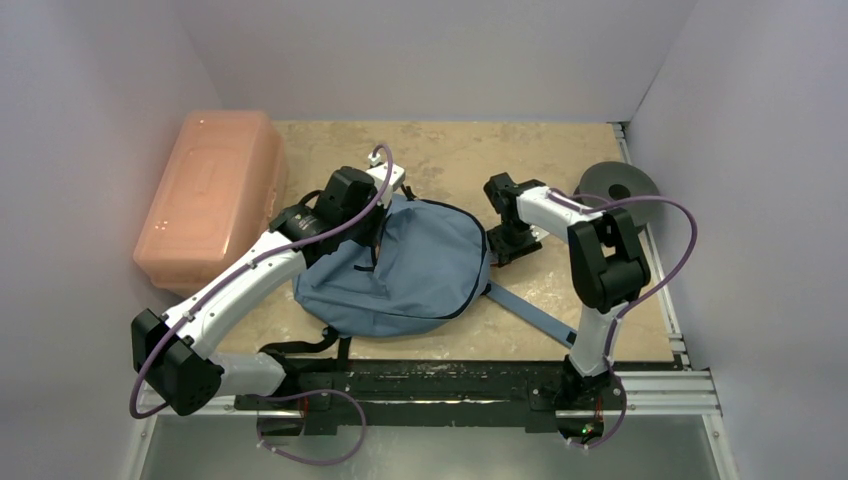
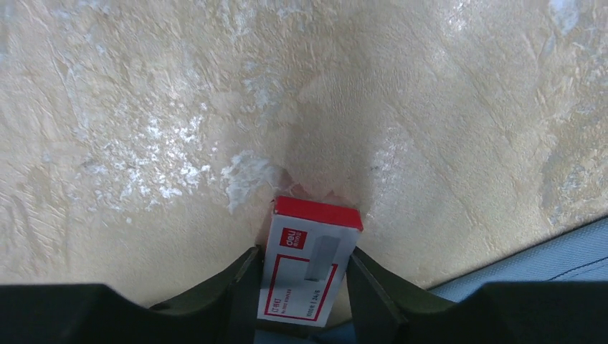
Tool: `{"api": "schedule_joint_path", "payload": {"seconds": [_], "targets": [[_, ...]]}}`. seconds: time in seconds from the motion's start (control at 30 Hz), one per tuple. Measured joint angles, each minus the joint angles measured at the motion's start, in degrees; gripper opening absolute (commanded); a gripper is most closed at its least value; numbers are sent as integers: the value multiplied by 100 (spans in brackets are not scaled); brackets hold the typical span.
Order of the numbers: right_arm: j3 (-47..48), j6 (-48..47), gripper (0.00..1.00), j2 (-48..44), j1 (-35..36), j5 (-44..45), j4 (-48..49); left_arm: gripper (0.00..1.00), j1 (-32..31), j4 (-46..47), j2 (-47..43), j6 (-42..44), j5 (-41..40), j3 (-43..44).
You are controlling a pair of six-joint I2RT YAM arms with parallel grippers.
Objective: Pack the student bag
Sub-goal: Pick up the stationery from the center of the board, then place the stationery in the student bag.
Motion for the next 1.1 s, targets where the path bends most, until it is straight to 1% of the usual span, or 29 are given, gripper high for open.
{"api": "schedule_joint_path", "payload": {"seconds": [0.2,0.3,0.4,0.47,0.53,0.57,0.63,0.7,0.77,0.8,0.83,0.87,0.9,0.97,1.1], "targets": [[0,11,43,-44,-13,420,-42,0,0,-2,0,0,0,0],[-101,-26,43,-245,-59,835,-70,0,0,0,0,0,0,0],[-238,-286,41,-769,-105,1526,-103,0,0,0,0,-2,0,0],[-286,-730,40,-1241,-127,1996,-4,0,0,0,0,-2,0,0],[-345,-1403,34,-1784,-136,2398,295,0,0,0,0,-2,0,0],[-400,-1908,33,-2090,-136,2551,564,0,0,0,0,-2,0,0],[-529,-2813,30,-2570,-136,2588,1095,0,0,0,0,-4,0,0],[-732,-3744,30,-3045,-138,2240,1720,0,0,0,0,-4,0,0],[-1058,-4570,30,-3552,-140,1386,2507,0,0,0,0,-7,0,0],[-1189,-4798,34,-3713,-136,940,2820,0,0,2,0,-7,0,0],[-1384,-5056,36,-3906,-103,286,3305,0,0,0,0,-9,0,0],[-1513,-5222,37,-4013,-31,-175,3652,0,0,0,0,-9,0,0],[-1644,-5375,38,-4083,144,-702,4092,0,0,0,0,-9,0,0],[-1729,-5517,38,-4026,619,-1296,4697,0,0,0,0,-11,-4,0],[-1731,-5536,38,-3386,1711,-2184,5877,0,0,2,0,-13,-31,0]]}}
